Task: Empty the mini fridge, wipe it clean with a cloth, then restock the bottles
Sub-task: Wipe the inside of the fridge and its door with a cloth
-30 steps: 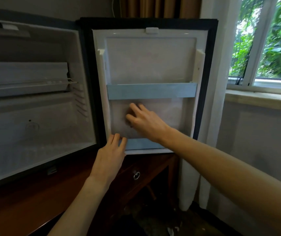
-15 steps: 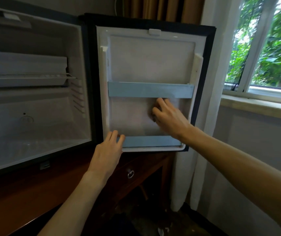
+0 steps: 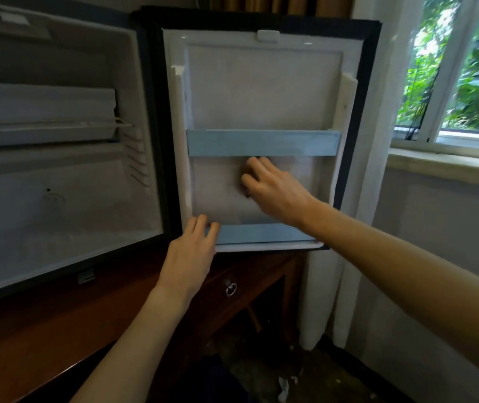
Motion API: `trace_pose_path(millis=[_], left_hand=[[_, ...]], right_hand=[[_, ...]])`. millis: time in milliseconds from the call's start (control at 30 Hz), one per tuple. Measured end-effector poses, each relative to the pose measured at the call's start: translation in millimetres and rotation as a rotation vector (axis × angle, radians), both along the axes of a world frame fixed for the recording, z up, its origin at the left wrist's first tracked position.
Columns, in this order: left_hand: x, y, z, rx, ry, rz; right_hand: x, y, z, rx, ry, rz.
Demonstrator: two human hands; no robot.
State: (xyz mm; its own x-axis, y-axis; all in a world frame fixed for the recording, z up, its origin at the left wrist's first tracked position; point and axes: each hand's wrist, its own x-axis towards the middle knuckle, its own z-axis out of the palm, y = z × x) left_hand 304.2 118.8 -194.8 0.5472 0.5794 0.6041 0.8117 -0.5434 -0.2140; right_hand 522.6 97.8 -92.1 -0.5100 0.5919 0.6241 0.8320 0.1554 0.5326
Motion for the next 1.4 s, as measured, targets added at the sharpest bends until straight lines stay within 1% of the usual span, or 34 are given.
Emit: trace_pose_path(millis=[133, 200, 267, 333, 500, 567, 633, 733, 833, 900, 1000, 1100, 1167, 1267, 1400], left_hand=[[0, -2, 1, -0.005, 0.010, 0.013], [0, -2, 1, -0.010, 0.017, 0.016], [-1, -1, 2, -0.017, 0.020, 0.019], [0, -2, 0, -0.035, 0.006, 0.024], [3, 1, 1, -0.016, 0.005, 0.015], [2, 5, 0, 0.010, 0.013, -0.005], [0, 5, 0, 0.016, 0.009, -0.022], [-2, 3, 1, 0.013, 0.017, -0.033], [-5, 2, 3, 0.024, 0.027, -0.045], [-5, 2, 3, -0.007, 0.011, -0.052], [-4, 2, 2, -0.027, 0.010, -0.052], [-4, 1, 3, -0.045, -0.004, -0.065], [-4, 2, 2, -0.052, -0.007, -0.061], [-4, 1, 1, -0.045, -0.004, -0.053], [-5, 0, 1, -0.014, 0.005, -0.047]], right_hand=[[66, -47, 1, -0.056, 0.049, -0.163], [74, -57, 2, -0.073, 0.051, -0.216], [65, -53, 1, -0.081, 0.079, -0.243], [46, -43, -3, -0.083, 0.116, -0.209], [-31, 7, -19, -0.083, 0.133, 0.003], [-64, 22, -23, -0.123, 0.161, 0.076], [-84, 28, -23, -0.182, 0.191, 0.097], [-74, 24, -22, -0.183, 0.157, 0.093], [-34, 11, -31, -0.191, 0.135, 0.074], [-3, -3, -36, -0.193, 0.125, 0.009], [45, -32, -38, -0.199, 0.175, -0.116], [69, -51, -39, -0.167, 0.187, -0.212], [67, -52, -39, -0.174, 0.204, -0.218], [47, -41, -39, -0.191, 0.262, -0.170], [-6, -7, -44, -0.235, 0.275, -0.058]])
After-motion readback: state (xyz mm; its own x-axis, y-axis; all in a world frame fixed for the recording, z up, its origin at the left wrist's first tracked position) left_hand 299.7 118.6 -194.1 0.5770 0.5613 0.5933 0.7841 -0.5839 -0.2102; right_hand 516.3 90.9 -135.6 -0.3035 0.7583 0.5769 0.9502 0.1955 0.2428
